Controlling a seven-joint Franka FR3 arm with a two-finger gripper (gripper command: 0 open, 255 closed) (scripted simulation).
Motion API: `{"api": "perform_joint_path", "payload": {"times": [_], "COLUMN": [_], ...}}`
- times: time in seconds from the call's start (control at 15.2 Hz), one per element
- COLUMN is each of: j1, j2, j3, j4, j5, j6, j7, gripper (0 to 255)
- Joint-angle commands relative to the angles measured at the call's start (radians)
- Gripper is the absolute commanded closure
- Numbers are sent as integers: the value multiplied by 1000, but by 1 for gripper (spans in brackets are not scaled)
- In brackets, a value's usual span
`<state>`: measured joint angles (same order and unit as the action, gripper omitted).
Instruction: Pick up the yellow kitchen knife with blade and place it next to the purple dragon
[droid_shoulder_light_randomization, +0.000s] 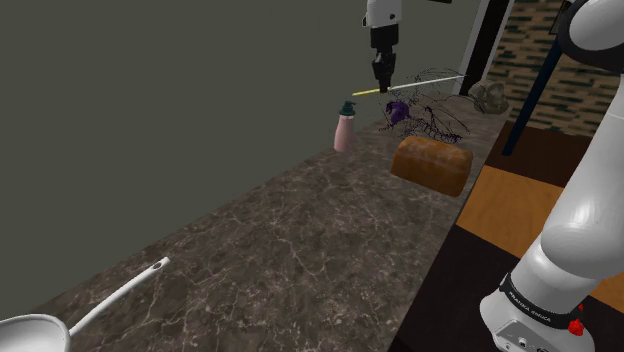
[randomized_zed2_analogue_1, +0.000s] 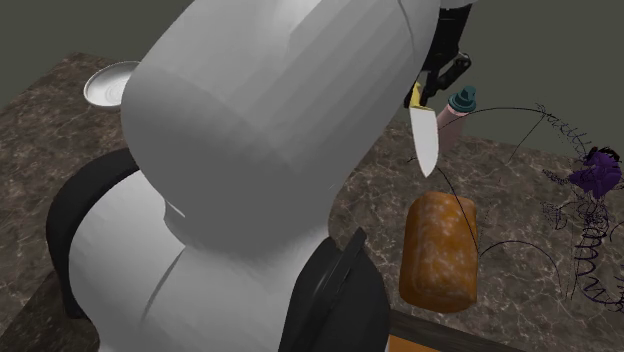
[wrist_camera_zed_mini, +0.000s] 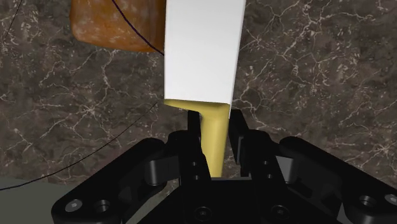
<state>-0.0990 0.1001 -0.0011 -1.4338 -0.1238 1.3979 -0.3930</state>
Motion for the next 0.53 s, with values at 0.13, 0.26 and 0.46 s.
{"api": "perform_joint_path", "payload": {"times": [0.13, 0.26, 0.46], "j1": [-1, -1, -1], "j2": [-17, -23, -31], "j3": [0, 0, 0], "j4": [-78, -114, -164], "j5": [1, 1, 2], "j6": [61, 90, 133], "j7": [7, 10, 14], "gripper": [255, 255, 255]}}
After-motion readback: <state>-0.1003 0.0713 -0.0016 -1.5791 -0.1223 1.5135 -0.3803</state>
